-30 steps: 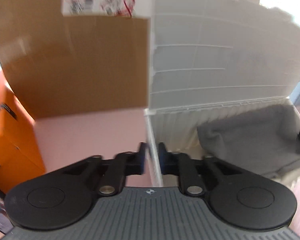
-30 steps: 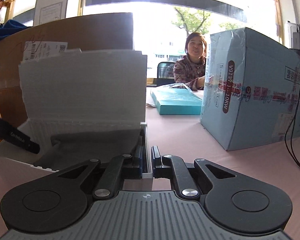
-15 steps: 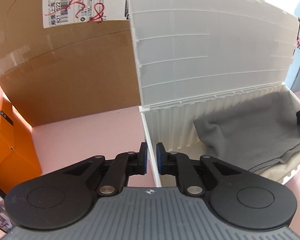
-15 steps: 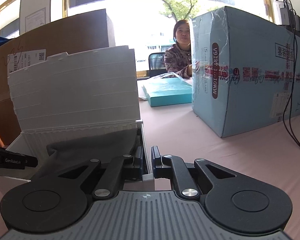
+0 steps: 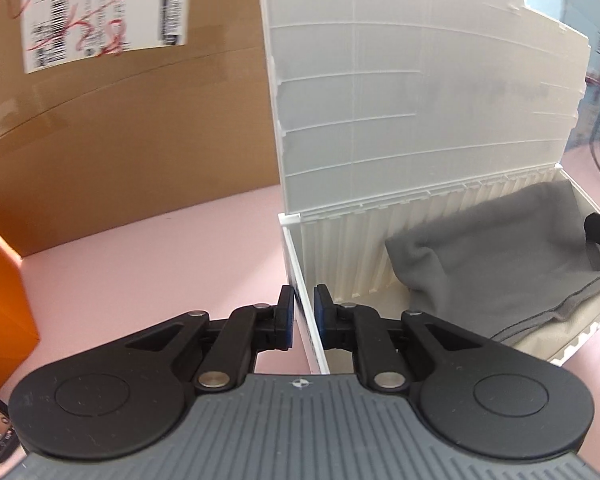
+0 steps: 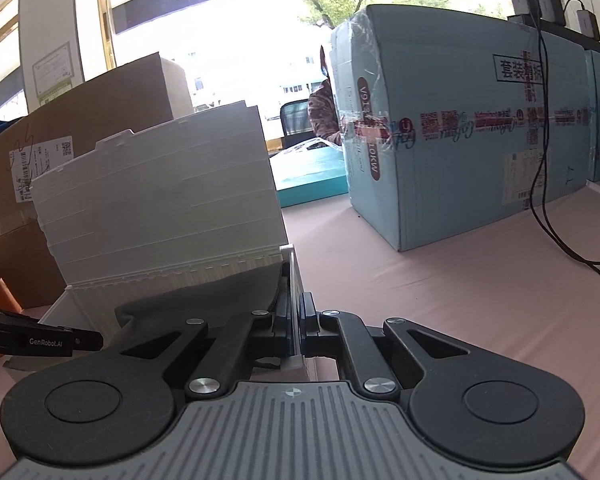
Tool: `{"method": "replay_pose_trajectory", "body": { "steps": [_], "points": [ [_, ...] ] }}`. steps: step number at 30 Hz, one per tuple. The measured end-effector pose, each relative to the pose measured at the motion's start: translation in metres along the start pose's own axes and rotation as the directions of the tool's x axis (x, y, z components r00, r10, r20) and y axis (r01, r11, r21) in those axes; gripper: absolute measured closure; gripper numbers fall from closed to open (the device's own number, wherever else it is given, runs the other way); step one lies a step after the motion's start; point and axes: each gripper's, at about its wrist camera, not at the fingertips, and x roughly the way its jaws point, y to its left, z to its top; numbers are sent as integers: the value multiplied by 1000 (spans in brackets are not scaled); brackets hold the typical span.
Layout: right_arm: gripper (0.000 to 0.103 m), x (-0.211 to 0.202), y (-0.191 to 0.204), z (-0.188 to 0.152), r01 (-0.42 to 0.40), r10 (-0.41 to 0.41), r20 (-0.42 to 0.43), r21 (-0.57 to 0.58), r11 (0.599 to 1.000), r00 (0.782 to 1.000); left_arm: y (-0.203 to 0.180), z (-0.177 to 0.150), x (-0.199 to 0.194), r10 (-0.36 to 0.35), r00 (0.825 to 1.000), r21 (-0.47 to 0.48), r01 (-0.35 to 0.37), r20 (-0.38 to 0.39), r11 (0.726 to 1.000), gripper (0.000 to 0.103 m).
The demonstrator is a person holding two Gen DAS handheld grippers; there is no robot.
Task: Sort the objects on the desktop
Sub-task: 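Tuck the grey cloth down inside the white box with the right gripper, then push the upright lid of the white box shut with the left tool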
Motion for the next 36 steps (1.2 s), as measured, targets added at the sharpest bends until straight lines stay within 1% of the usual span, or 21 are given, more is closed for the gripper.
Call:
{"method": "replay_pose_trajectory", "body": {
  "steps": [3,6,11,14,16,17,18,19,20,22,23,24,25,27,29,30,31,33,34,36],
  "points": [
    [99,-9,-13,-4,-8,8,6,21,1000,1000,-11,-2,-6,-8,1000,41,8,9,999,92],
    [99,-13,-17,-8,-13,12,22,13,1000,1000,-13,-3,-10,-11,1000,56,11,13,998,92],
    [99,-12,-13,-13,-2,3,51,-17,1000,999,-6,0,-12,-30,999,35,30,11,999,91],
    [98,-10,-24,-12,-43,41,67,40,998,997,-1,2,-13,-47,999,21,47,4,999,90],
    [91,-12,-32,-10,-68,60,84,90,994,995,2,5,-18,-46,999,18,45,27,999,80],
    [78,-14,-35,-9,-80,69,96,115,990,993,3,5,-21,-40,998,18,40,45,999,63],
    [63,-17,-38,-9,-94,78,113,141,986,991,4,7,-25,-39,997,21,38,70,999,44],
    [58,-20,-42,-8,-111,88,140,168,980,986,6,7,-31,-40,994,20,38,99,999,36],
    [54,-22,-45,-8,-128,98,165,185,974,981,8,8,-37,-40,991,19,38,128,999,28],
    [43,-27,-49,-7,-159,114,214,204,966,970,12,9,-47,-51,982,21,48,183,999,27],
    [32,-29,-51,-7,-175,123,239,211,962,963,15,9,-49,-64,977,15,62,206,998,23],
    [26,-31,-54,-5,-201,139,268,218,955,953,18,9,-52,-79,969,-2,81,232,997,21],
    [26,-31,-57,-4,-227,157,293,223,948,943,22,9,-54,-92,961,-20,101,260,995,21],
    [25,-29,-62,1,-278,198,322,225,934,926,5,-33,-56,-120,946,-73,148,302,986,21],
    [25,-23,-67,5,-324,234,340,237,916,911,-2,-33,-45,-139,933,-120,188,331,975,21],
    [25,-20,-70,7,-346,251,348,246,906,904,-16,-35,-48,-147,925,-143,208,350,968,21],
    [25,-16,-73,10,-364,265,352,253,897,898,-31,-26,-29,-154,918,-159,225,367,961,21],
    [25,-5,-77,16,-386,288,347,259,885,893,-29,-41,-18,-188,902,-157,265,389,951,21],
    [25,0,-79,19,-395,297,345,258,882,890,-28,-42,-15,-196,896,-152,275,398,949,21],
    [28,8,-79,25,-401,319,339,209,892,885,-21,-27,12,-214,888,-141,293,407,946,21]
  ]
}}
